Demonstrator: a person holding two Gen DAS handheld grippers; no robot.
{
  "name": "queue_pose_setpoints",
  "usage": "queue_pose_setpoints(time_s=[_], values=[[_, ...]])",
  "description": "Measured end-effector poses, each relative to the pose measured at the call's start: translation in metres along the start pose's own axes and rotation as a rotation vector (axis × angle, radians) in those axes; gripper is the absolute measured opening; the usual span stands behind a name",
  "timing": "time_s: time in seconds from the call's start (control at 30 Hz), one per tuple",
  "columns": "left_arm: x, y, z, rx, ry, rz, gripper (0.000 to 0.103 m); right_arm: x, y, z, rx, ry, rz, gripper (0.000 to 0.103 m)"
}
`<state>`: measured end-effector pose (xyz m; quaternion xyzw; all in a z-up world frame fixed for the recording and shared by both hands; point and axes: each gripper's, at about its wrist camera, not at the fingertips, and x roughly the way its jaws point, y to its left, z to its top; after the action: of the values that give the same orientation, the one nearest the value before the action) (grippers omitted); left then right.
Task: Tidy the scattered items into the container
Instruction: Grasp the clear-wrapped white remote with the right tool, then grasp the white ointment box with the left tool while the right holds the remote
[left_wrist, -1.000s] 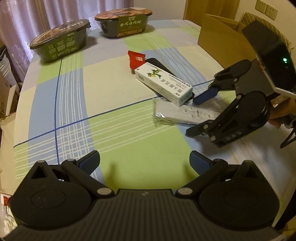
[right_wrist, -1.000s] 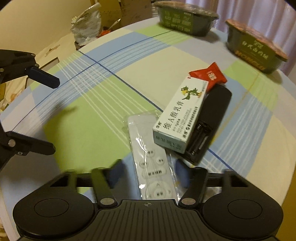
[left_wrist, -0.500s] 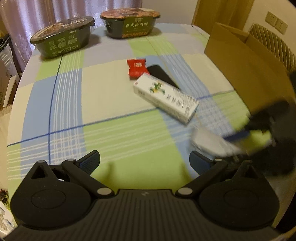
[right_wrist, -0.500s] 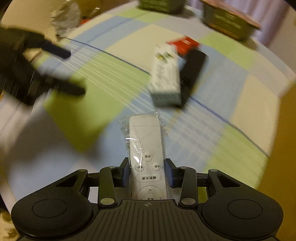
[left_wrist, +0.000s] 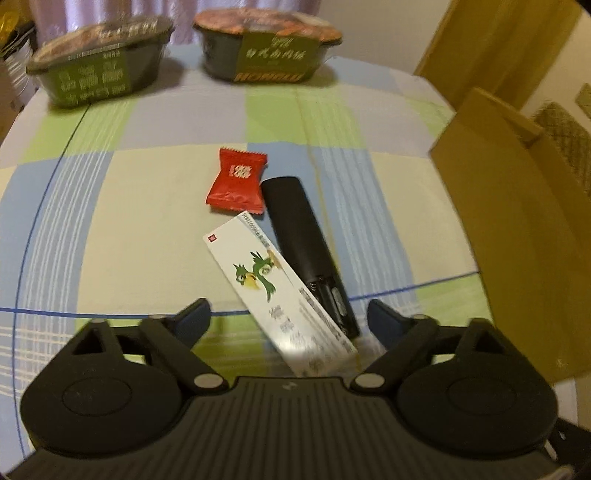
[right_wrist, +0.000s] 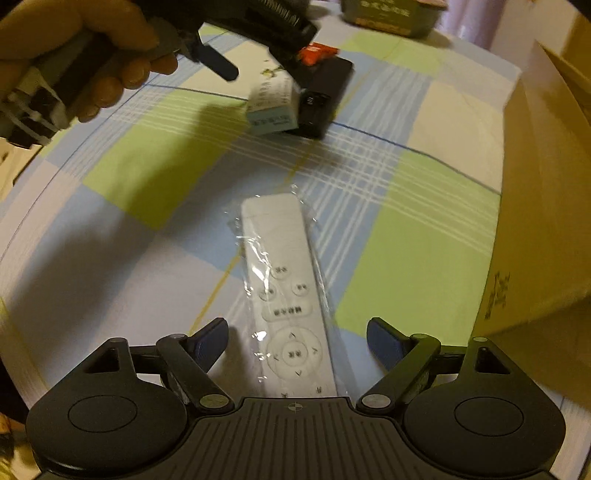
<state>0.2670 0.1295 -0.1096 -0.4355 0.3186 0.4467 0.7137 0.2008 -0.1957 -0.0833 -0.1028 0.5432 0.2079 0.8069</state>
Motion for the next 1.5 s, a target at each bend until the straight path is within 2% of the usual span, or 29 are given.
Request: queue_pose_setpoints(time_s=[0.07, 0.17, 0.47, 0.5, 0.57, 0.67, 0.83, 0.87, 0.93, 0.97, 1.0, 1.07, 1.13, 1.3, 1.37, 1.43, 1.5], values=[[0.003, 0.001, -0.003, 0.033, 0.024, 0.025, 0.039, -0.001, -0.003, -0.002, 0.012, -0.003, 0.007, 0.087], [-0.004, 0.008, -0.018, 0.102, 0.045, 0.043, 0.033, -0.003, -0.004, -0.004, 0.014, -0.014, 0.013, 0.087], [-0.052, 0.032, -0.09, 0.285, 0.162, 0.034, 0.034, -0.007, 0.001, -0.003, 0.01, -0.047, 0.044, 0.087], [-0.055, 0.033, -0.094, 0.298, 0.161, 0.044, 0.044, -0.008, 0.001, -0.002, 0.008, -0.051, 0.046, 0.087], [-0.059, 0.036, -0.097, 0.316, 0.155, 0.056, 0.055, -0.009, 0.003, 0.0, 0.002, -0.061, 0.048, 0.087], [-0.057, 0.036, -0.094, 0.338, 0.146, 0.071, 0.055, -0.009, 0.003, 0.002, -0.017, -0.082, 0.055, 0.087], [-0.043, 0.033, -0.084, 0.347, 0.161, 0.05, 0.055, 0.0, 0.004, 0.006, -0.065, -0.093, 0.07, 0.087], [-0.04, 0.032, -0.084, 0.353, 0.169, 0.051, 0.054, 0.002, 0.003, 0.007, -0.067, -0.091, 0.068, 0.087], [-0.035, 0.03, -0.086, 0.377, 0.193, 0.051, 0.045, 0.005, 0.002, 0.009, -0.061, -0.087, 0.072, 0.087], [-0.036, 0.03, -0.088, 0.377, 0.19, 0.037, 0.035, 0.006, 0.002, 0.01, -0.057, -0.086, 0.071, 0.074], [-0.038, 0.03, -0.089, 0.376, 0.194, 0.032, 0.033, 0.007, 0.002, 0.011, -0.059, -0.087, 0.068, 0.069], [-0.043, 0.028, -0.094, 0.404, 0.201, 0.021, 0.033, 0.005, 0.004, 0.012, -0.067, -0.092, 0.053, 0.043], [-0.047, 0.028, -0.099, 0.417, 0.206, 0.008, 0.033, 0.004, 0.004, 0.013, -0.06, -0.089, 0.062, 0.042], [-0.052, 0.027, -0.104, 0.436, 0.196, 0.029, 0.034, 0.002, 0.012, 0.005, -0.101, -0.088, 0.061, 0.043], [-0.052, 0.026, -0.103, 0.437, 0.195, 0.031, 0.038, 0.001, 0.013, 0.002, -0.099, -0.092, 0.057, 0.044], [-0.051, 0.022, -0.1, 0.444, 0.196, 0.035, 0.042, 0.001, 0.013, 0.001, -0.09, -0.085, 0.06, 0.057], [-0.049, 0.02, -0.098, 0.452, 0.203, 0.034, 0.042, 0.002, 0.014, 0.001, -0.083, -0.08, 0.056, 0.057]])
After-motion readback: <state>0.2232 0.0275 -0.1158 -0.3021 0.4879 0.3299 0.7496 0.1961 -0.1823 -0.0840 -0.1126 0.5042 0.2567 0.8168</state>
